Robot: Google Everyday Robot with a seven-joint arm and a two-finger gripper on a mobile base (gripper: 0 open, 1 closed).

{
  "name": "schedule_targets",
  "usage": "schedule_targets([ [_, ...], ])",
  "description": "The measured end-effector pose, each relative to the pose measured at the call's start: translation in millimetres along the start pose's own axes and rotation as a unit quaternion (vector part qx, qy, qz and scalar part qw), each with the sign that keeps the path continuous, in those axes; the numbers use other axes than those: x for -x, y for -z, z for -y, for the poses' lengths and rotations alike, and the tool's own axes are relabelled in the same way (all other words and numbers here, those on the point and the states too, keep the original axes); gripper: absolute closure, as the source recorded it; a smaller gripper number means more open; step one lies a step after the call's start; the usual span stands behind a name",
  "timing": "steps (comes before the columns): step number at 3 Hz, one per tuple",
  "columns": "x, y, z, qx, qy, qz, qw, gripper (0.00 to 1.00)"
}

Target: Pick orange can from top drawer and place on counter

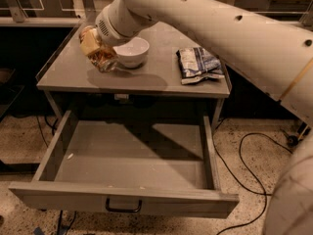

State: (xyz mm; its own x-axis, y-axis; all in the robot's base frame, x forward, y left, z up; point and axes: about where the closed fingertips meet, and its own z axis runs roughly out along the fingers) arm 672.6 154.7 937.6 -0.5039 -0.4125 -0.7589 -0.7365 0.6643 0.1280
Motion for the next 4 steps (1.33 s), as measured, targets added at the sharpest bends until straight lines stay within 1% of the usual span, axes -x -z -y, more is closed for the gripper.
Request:
schedule_targets([
  [1, 4, -12, 4, -0.001, 0.003, -0.008, 1.0000, 1.00],
  [2, 27, -33, 6, 0.009, 0.019, -0.017, 0.9996, 1.00],
  [3, 45, -55, 13, 0.023, 0.026, -0.030, 0.9989, 1.00],
  [4, 51, -87, 16, 0.046, 0.024, -0.055, 0.9971, 1.00],
])
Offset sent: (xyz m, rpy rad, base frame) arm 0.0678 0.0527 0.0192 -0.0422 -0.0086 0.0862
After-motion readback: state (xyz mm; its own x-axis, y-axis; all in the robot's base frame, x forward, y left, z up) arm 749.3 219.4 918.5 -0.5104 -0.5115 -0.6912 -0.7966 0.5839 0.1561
